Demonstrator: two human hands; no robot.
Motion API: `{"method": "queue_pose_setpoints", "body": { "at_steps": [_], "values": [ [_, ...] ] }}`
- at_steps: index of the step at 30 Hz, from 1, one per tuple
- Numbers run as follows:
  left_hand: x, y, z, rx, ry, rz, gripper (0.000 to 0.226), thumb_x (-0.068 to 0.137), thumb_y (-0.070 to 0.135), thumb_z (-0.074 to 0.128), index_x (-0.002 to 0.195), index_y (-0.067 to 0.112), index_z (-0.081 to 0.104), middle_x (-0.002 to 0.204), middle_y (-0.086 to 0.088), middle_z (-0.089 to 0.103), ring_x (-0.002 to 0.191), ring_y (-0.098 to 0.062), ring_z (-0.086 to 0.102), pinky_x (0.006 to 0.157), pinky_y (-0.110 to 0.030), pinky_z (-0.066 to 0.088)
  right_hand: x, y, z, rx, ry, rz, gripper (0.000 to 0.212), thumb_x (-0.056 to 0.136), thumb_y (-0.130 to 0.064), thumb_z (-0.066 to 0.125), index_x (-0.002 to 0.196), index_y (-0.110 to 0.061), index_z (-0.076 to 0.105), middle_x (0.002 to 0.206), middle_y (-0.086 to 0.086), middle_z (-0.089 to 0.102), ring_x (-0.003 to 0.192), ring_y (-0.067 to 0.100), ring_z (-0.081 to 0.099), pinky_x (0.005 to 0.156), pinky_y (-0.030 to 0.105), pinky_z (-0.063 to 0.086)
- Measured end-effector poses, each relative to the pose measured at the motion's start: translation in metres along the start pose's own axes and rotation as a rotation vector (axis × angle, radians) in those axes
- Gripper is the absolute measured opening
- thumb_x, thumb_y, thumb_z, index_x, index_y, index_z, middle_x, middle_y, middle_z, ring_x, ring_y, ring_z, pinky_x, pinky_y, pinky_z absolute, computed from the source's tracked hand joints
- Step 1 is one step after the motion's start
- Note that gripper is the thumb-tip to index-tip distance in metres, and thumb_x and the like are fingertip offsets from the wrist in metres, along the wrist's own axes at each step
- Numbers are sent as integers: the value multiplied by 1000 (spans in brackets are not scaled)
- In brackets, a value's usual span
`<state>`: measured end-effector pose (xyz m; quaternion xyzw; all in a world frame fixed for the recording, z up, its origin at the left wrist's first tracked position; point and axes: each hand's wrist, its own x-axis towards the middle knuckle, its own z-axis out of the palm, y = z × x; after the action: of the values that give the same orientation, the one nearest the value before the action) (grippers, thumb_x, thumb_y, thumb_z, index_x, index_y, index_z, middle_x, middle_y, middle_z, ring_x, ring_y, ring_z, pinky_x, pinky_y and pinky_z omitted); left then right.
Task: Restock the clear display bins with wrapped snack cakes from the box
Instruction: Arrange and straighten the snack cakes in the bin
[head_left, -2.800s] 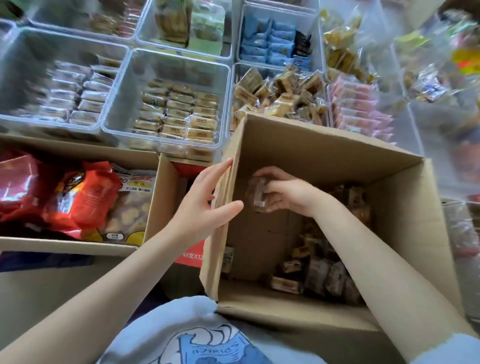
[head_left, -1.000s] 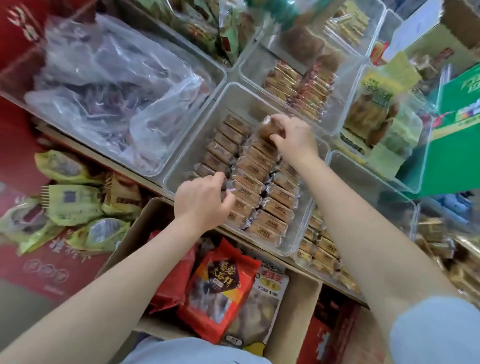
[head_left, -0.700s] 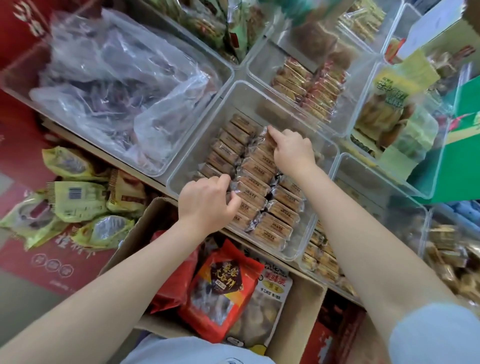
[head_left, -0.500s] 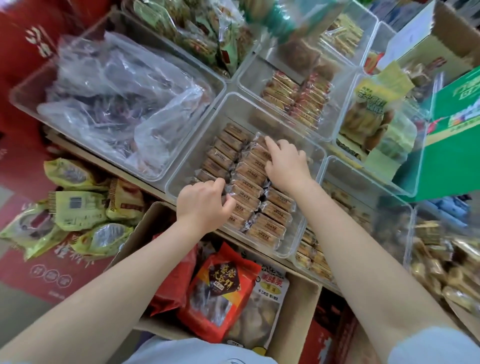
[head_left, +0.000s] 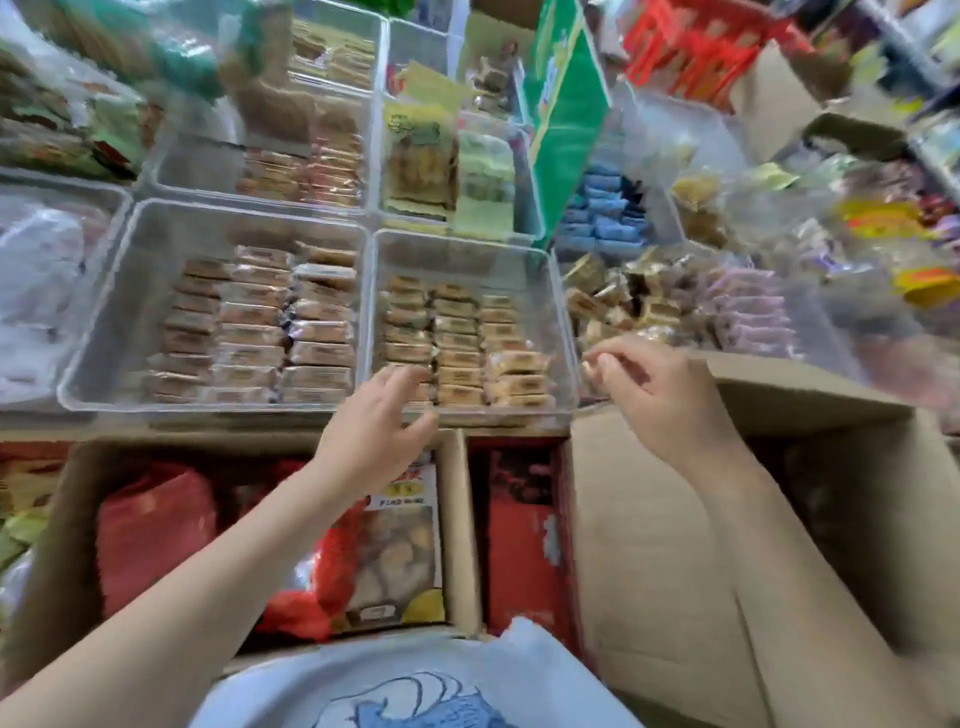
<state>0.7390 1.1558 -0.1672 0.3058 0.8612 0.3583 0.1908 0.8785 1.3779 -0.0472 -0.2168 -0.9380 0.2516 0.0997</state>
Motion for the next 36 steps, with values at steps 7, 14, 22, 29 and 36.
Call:
{"method": "queue_pose_setpoints", "body": {
  "at_steps": [7, 14, 22, 29, 36],
  "values": [
    [-55, 150, 148, -277, -288, 195, 65, 96, 44, 61, 152, 38, 30, 155, 8, 30, 141, -11, 33, 118, -39, 33, -89, 137, -85, 16, 87, 230, 19, 100, -20, 53, 102, -22, 72, 84, -17, 66, 80, 10, 65, 78, 32, 55],
    [-74, 209, 227, -377, -133, 124, 67, 91, 31, 59, 149, 50, 33, 166, 17, -13, 153, -6, -10, 124, -44, 8, -110, 251, -60, -236, -585, 268, 20, 98, -31, 55, 106, -18, 68, 101, -3, 64, 97, 19, 62, 78, 30, 47],
    [-74, 217, 223, -514, -81, -19, 72, 79, 17, 55, 142, 50, 44, 164, 25, 2, 152, 1, 3, 121, -35, 15, -113, 310, 36, -571, -1474, 137, 36, 98, -39, 57, 123, -15, 66, 114, 6, 63, 105, 27, 60, 92, 34, 51],
    [-77, 218, 229, -554, -34, -19, 75, 77, 13, 54, 141, 50, 46, 165, 22, 8, 151, 3, 7, 111, -18, 16, -150, 338, 77, -726, -1728, 82, 37, 101, -42, 50, 120, -13, 62, 113, 9, 56, 107, 29, 57, 104, 45, 46],
    [-76, 217, 228, -549, -37, -27, 74, 78, 13, 54, 140, 53, 44, 164, 24, 8, 149, 5, 11, 108, -20, 17, -118, 321, 37, -19, -1556, 587, 58, 88, -52, 69, 131, -15, 58, 135, 9, 59, 123, 26, 56, 100, 36, 48]
  ]
}}
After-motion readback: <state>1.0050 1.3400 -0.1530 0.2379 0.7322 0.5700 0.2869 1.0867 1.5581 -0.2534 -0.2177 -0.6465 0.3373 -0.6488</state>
